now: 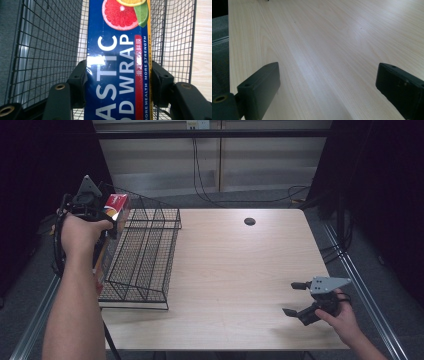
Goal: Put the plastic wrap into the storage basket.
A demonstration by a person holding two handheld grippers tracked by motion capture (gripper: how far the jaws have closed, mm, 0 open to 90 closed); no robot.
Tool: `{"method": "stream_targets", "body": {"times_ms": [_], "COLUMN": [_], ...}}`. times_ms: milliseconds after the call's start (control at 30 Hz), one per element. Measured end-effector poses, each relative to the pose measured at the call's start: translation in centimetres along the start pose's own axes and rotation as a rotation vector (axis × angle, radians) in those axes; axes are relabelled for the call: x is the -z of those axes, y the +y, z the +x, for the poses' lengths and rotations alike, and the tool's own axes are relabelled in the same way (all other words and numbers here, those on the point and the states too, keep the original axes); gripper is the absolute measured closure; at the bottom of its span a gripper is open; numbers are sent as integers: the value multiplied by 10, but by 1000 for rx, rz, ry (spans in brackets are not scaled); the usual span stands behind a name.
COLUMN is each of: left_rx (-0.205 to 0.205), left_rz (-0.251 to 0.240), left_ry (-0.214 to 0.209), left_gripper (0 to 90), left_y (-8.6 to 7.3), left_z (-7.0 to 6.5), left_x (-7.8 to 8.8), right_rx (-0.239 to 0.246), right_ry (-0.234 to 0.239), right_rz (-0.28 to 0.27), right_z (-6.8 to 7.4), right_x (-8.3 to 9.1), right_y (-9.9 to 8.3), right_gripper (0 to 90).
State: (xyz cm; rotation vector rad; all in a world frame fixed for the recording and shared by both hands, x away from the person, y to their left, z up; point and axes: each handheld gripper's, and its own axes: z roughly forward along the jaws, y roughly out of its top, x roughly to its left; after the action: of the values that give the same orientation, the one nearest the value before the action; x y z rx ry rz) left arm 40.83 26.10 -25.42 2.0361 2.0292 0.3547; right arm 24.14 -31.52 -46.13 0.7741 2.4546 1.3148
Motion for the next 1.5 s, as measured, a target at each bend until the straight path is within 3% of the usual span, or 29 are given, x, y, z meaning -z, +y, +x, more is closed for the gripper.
{"method": "stream_targets", "body": {"times_ms": [167, 233, 700, 833, 1233, 1500], "left_rx": [-11, 4, 10, 25, 20, 46], "left_rz": [18, 17, 28, 36, 50, 61], "left_ry": [14, 6, 22, 10, 7, 5], "left_gripper": [430, 429, 425, 425, 419, 415], "left_y": [0, -1, 0, -1, -1, 0], "left_z": [1, 1, 4, 5, 4, 6], "left_x": [-4, -7, -16, -18, -26, -30], "right_rx": [0, -1, 2, -1, 2, 2], "right_ry": [5, 5, 0, 0, 8, 7], "right_rz": [0, -1, 2, -1, 8, 10], "right_z": [0, 0, 1, 1, 1, 1], "right_x": [1, 1, 0, 0, -1, 0], "right_y": [0, 0, 0, 0, 0, -1], "right_gripper": [53, 53, 53, 53, 53, 53]}}
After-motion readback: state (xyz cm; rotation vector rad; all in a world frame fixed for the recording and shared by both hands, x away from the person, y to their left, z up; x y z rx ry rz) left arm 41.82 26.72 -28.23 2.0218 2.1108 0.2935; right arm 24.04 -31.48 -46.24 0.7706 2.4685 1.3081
